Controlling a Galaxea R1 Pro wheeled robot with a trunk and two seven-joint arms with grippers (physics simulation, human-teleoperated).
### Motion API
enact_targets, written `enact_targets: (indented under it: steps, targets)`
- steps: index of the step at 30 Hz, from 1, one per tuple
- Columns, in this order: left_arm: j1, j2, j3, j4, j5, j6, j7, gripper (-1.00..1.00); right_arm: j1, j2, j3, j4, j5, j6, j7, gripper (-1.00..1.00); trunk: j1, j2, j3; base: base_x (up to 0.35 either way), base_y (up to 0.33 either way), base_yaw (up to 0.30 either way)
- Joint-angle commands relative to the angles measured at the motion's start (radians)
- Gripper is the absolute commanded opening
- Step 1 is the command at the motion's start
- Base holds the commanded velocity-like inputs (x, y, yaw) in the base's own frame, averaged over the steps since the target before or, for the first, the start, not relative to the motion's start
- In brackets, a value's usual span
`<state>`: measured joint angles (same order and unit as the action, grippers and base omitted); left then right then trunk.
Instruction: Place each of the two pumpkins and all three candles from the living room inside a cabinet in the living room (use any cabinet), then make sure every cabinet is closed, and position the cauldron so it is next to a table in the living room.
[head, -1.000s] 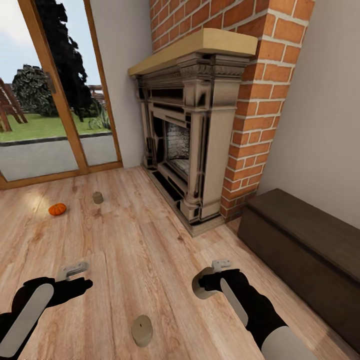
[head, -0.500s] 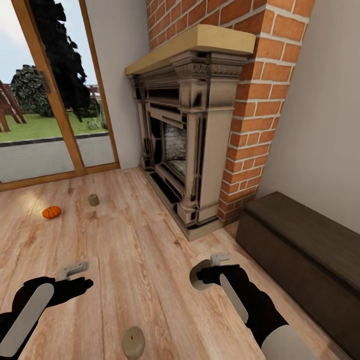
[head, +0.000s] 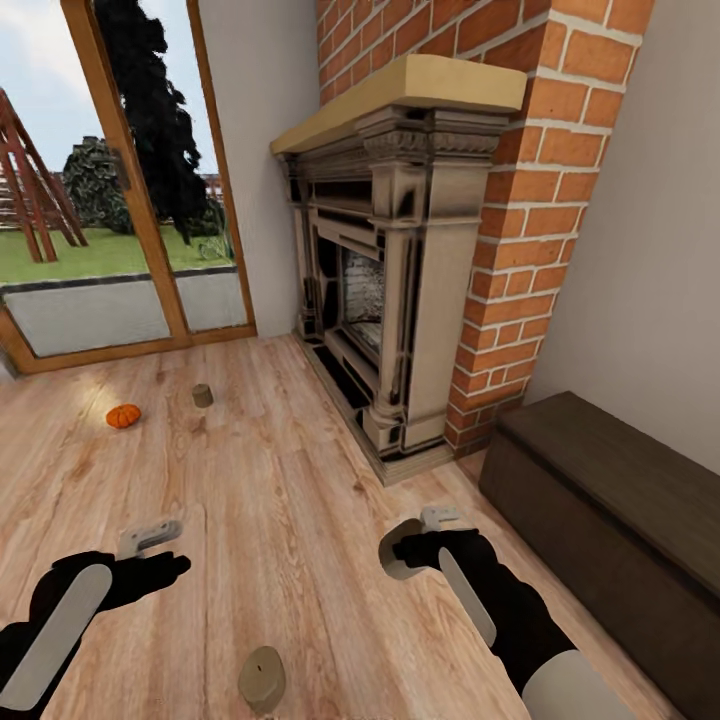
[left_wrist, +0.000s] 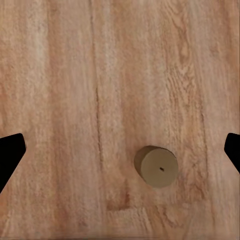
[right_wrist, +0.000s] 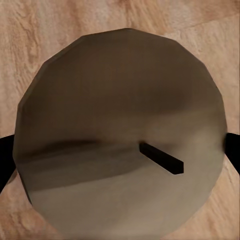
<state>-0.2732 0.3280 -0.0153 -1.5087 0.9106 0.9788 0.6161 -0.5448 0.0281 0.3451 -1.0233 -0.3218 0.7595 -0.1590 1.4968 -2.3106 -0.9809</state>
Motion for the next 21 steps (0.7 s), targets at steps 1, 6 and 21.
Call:
enact_targets:
  steps: [1, 6, 21]
  targets:
    - [-0.001, 0.0, -0.002, -0.001, 0.01, 0.001, 0.01, 1.0, -0.001, 0.0, 0.002, -0.001, -0.011, 0.003, -0.01, -1.0, 0.0, 0.0, 0.0, -0.056, -0.035, 0.242]
    - [-0.001, -0.006, -0.002, -0.001, 0.01, 0.001, 0.011, 1.0, -0.001, 0.0, 0.002, -0.001, -0.011, 0.002, -0.008, -1.0, 0.0, 0.0, 0.002, 0.044, -0.01, 0.161]
    - [-0.001, -0.013, -0.003, -0.001, 0.01, 0.001, 0.01, 1.0, -0.001, 0.0, 0.003, 0.0, -0.01, 0.003, -0.008, -1.0, 0.0, 0.0, 0.002, 0.157, -0.05, 0.159]
